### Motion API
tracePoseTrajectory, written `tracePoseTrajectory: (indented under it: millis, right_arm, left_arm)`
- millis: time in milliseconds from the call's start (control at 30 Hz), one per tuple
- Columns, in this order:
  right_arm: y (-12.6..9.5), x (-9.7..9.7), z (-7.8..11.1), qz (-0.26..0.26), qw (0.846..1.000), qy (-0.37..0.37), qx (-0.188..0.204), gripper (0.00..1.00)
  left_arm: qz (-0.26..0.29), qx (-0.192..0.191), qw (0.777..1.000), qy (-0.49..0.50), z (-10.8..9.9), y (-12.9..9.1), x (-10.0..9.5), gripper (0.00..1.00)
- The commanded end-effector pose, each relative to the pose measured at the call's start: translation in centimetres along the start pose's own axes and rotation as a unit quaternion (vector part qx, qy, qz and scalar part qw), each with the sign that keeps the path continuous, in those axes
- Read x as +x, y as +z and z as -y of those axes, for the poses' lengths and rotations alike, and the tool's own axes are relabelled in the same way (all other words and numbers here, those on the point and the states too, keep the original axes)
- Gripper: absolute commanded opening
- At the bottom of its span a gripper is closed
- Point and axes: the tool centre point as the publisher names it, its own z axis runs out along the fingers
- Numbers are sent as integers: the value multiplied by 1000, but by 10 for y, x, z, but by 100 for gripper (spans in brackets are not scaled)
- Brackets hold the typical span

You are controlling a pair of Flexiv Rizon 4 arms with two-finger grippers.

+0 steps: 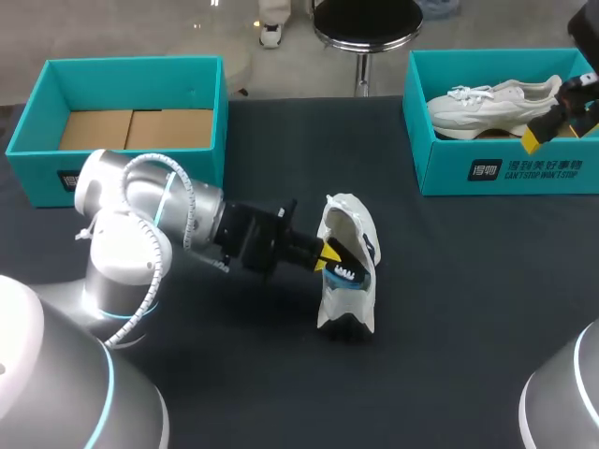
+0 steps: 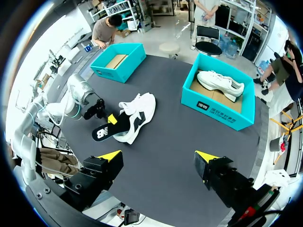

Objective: Take the shoe out of the shoebox, open the shoe tongue, remove and reinsert the insole, then place the shoe into the shoebox

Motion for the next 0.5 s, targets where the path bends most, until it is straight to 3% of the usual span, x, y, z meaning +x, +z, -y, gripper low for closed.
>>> tracePoseTrajectory:
  millis: [33,500]
  right_arm:
    - [1,-1,-2,0,1000,0,3,100]
    - [1,-1,-2,0,1000,0,3,100]
  left_arm:
    - [-3,-1,1000,2,1,0,2,0]
    - [-16,-21,1000,8,-23,5,2,0]
